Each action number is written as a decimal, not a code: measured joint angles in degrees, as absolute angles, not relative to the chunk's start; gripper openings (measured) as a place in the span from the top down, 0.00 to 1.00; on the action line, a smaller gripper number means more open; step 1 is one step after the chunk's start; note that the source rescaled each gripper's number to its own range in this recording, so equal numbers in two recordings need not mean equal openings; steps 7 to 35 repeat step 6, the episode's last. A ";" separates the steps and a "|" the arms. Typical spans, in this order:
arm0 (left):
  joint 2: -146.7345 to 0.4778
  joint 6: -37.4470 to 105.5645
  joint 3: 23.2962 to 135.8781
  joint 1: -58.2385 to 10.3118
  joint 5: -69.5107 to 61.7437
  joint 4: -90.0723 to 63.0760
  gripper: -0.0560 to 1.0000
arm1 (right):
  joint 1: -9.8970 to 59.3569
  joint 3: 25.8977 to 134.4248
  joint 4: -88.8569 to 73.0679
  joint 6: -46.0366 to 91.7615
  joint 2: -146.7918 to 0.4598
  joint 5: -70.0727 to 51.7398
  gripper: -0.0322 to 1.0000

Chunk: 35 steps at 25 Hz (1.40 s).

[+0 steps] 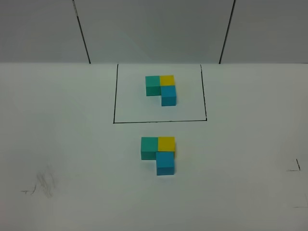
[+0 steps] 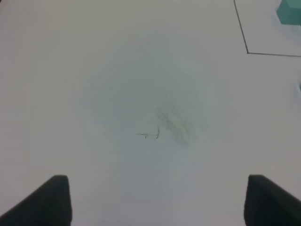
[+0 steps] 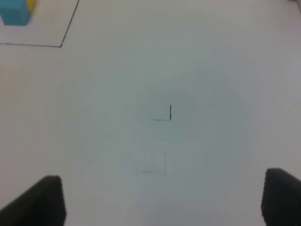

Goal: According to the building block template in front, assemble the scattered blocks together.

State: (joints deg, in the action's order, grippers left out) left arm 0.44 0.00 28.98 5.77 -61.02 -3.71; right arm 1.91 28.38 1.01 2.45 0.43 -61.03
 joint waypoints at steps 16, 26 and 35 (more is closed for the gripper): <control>0.44 0.00 28.98 5.77 -61.02 -3.71 0.34 | 1.91 28.38 0.97 2.40 0.43 -61.03 0.20; 0.44 0.00 28.98 5.77 -61.02 -3.71 0.34 | 1.91 28.38 0.97 2.40 0.43 -61.03 0.20; 0.44 0.00 28.98 5.77 -61.02 -3.71 0.34 | 1.91 28.38 0.97 2.40 0.43 -61.03 0.20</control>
